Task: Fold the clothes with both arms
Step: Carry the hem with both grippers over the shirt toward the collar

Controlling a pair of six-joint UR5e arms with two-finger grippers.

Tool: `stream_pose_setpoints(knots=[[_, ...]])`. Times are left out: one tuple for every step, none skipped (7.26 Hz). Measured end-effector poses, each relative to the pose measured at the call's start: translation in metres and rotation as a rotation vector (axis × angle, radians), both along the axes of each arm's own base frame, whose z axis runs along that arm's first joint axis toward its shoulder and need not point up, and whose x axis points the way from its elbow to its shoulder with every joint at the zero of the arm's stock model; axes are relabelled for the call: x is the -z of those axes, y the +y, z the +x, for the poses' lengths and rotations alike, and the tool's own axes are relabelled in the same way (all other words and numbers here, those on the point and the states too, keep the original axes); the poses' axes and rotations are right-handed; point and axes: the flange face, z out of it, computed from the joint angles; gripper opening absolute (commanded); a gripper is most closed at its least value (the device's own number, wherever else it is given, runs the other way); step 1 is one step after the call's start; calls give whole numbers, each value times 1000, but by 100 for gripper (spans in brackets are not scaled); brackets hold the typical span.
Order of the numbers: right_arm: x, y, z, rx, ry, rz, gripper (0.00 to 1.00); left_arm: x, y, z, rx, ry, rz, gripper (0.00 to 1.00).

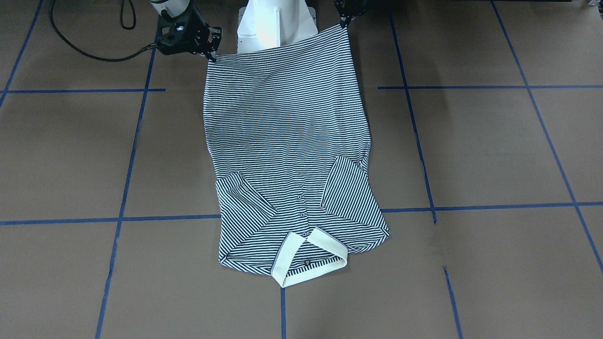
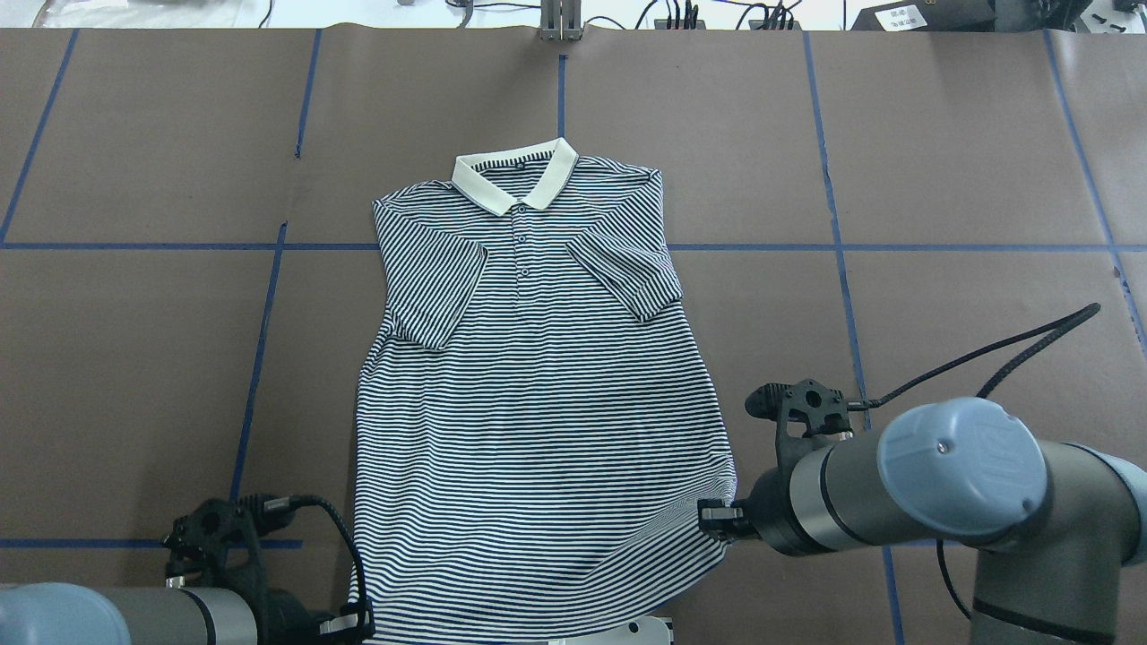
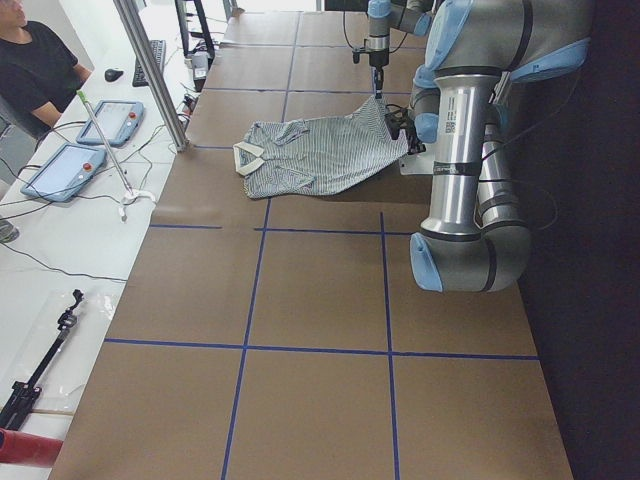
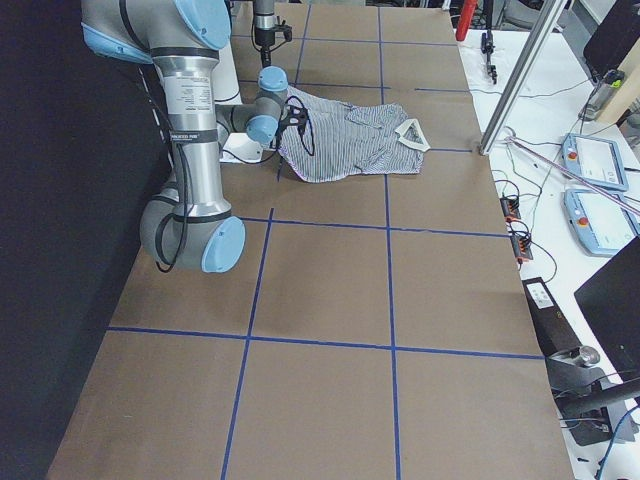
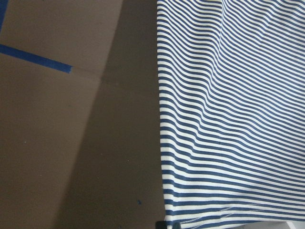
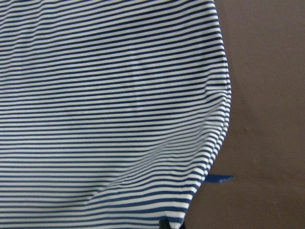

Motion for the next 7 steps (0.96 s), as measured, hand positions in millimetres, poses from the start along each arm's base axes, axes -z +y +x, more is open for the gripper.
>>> stream_pose_setpoints(knots=[[0, -32, -1, -28, 7, 57, 0, -4, -30, -6, 29, -14, 64, 0], [-1, -67, 11, -60, 17, 124, 0, -14, -60, -7, 58, -48, 120, 0], [-7, -101, 26, -94, 39, 176, 0, -27, -86, -4, 85, -86, 152, 0], [-17, -133, 36, -124, 70, 204, 0, -34, -109, -1, 113, -109, 168, 0], [-21, -162, 40, -148, 92, 224, 0, -33, -130, -2, 146, -115, 174, 0], [-17, -184, 41, -163, 97, 244, 0, -29, -154, -9, 179, -111, 170, 0], [-8, -200, 38, -177, 93, 257, 0, -24, -185, -17, 207, -108, 169, 0]])
